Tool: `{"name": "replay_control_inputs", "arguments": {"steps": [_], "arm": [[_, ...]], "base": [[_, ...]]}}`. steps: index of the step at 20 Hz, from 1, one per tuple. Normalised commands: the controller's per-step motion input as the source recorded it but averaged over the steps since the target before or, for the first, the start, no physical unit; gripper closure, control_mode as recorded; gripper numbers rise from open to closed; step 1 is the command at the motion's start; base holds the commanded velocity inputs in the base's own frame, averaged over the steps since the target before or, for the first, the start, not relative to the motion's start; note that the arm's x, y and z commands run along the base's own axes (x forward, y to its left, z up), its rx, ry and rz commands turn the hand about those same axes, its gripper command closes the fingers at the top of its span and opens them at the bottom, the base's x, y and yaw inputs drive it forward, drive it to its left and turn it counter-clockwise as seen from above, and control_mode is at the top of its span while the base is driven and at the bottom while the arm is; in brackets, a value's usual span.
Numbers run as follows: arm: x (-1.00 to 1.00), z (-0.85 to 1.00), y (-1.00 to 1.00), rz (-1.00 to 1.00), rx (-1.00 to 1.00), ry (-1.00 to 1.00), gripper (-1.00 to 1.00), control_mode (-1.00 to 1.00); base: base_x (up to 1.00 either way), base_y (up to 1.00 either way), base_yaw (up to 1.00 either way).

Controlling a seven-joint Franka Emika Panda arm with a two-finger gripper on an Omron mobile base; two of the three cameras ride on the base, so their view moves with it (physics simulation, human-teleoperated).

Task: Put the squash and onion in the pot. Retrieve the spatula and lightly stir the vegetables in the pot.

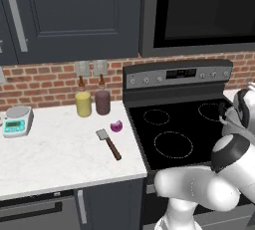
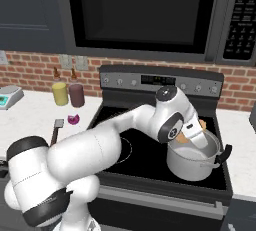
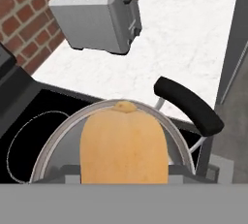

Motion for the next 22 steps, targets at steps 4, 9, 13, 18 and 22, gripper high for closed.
{"name": "replay_control_inputs", "arguments": {"steps": [4, 9, 13, 18, 22], "arm": [[0.26, -0.41, -0.08, 0.0, 0.0, 0.0, 1.0, -1.0], [0.4, -0.23, 0.0, 0.0, 0.0, 0.0, 1.0, -1.0], [0.35, -0.16, -0.1, 0.0, 0.0, 0.0, 1.0, -1.0], [0.09, -0.22, -0.16, 0.0, 0.01, 0.0, 1.0, -1.0], [0.0, -0.26, -0.15, 0.0, 0.02, 0.0, 1.0, -1.0]], "base": [[0.0, 0.0, 0.0], [0.0, 0.0, 0.0], [0.0, 0.0, 0.0], [0.0, 0.0, 0.0], [0.0, 0.0, 0.0]]}}
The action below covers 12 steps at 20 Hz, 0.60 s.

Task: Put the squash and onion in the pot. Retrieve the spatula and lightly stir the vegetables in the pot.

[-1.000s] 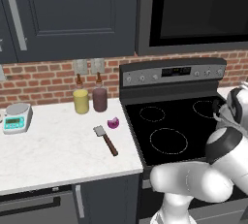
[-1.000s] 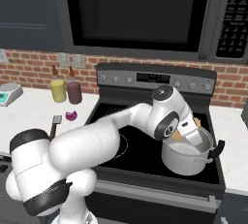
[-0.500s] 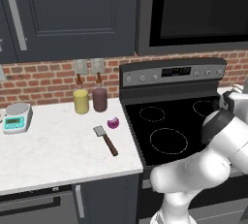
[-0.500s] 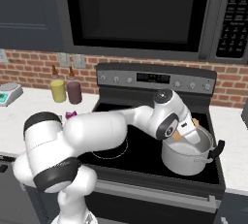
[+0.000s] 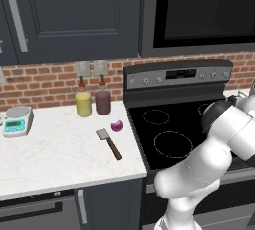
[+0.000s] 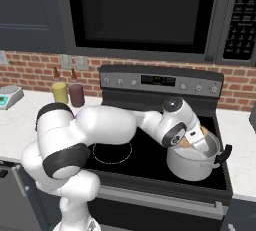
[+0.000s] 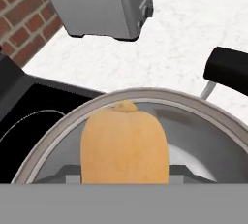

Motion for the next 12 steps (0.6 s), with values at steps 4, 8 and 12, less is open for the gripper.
{"name": "replay_control_inputs", "arguments": {"steps": [4, 8, 12], "arm": [[0.0, -0.26, -0.01, 0.0, 0.01, 0.02, 1.0, -1.0], [0.02, -0.18, 0.0, 0.0, 0.0, 0.01, 1.0, -1.0], [0.06, -0.09, 0.0, 0.0, 0.0, 0.0, 1.0, -1.0]], "base": [[0.0, 0.0, 0.0], [0.0, 0.0, 0.0], [0.0, 0.0, 0.0]]}}
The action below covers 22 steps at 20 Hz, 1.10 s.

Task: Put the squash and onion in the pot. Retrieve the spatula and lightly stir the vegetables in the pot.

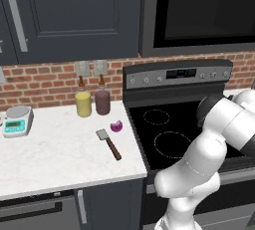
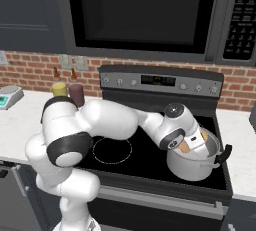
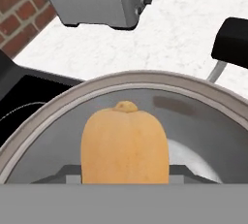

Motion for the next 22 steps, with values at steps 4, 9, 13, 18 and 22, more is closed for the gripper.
{"name": "replay_control_inputs", "arguments": {"steps": [4, 9, 13, 18, 22], "arm": [[0.0, -0.01, 0.0, 0.0, 0.0, 0.0, -1.0, -1.0], [0.0, 0.0, 0.0, 0.0, 0.0, 0.0, -1.0, -1.0], [0.0, 0.23, 0.0, 0.0, 0.01, 0.0, -1.0, -1.0], [-0.2, 0.84, 0.12, 0.02, 0.07, -0.01, -1.0, -1.0], [-0.31, 0.99, 0.73, 0.12, 0.03, 0.01, -1.0, -1.0]], "base": [[0.0, 0.0, 0.0], [0.0, 0.0, 0.0], [0.0, 0.0, 0.0], [0.0, 0.0, 0.0], [0.0, 0.0, 0.0]]}}
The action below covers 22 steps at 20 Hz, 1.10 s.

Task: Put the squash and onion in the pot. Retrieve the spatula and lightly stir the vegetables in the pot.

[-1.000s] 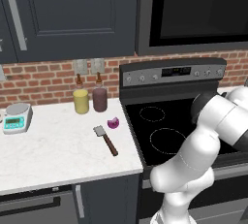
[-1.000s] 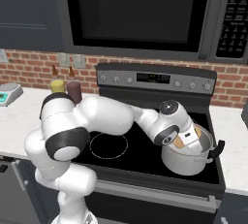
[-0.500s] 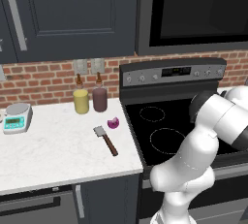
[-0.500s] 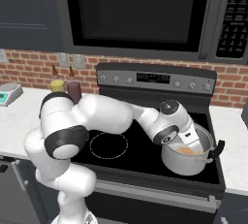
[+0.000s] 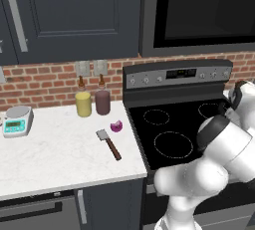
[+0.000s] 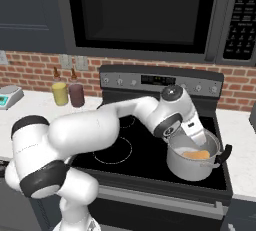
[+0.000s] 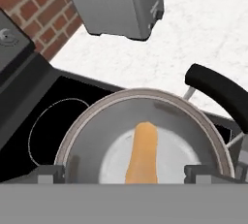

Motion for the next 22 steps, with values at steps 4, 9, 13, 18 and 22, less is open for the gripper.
{"name": "replay_control_inputs", "arguments": {"steps": [4, 9, 13, 18, 22], "arm": [[-0.13, 0.89, 1.0, 0.21, 0.0, 0.14, -1.0, -1.0], [-0.1, 0.69, 1.0, 0.27, 0.0, 0.21, -1.0, -1.0], [-0.17, 0.23, 1.0, 0.34, 0.0, 0.27, -1.0, -1.0], [-0.05, 0.0, 1.0, 0.33, 0.0, 0.24, -1.0, -1.0], [0.0, -0.21, 1.0, 0.28, 0.01, 0.17, -1.0, -1.0]], "base": [[0.0, 0.0, 0.0], [0.0, 0.0, 0.0], [0.0, 0.0, 0.0], [0.0, 0.0, 0.0], [0.0, 0.0, 0.0]]}}
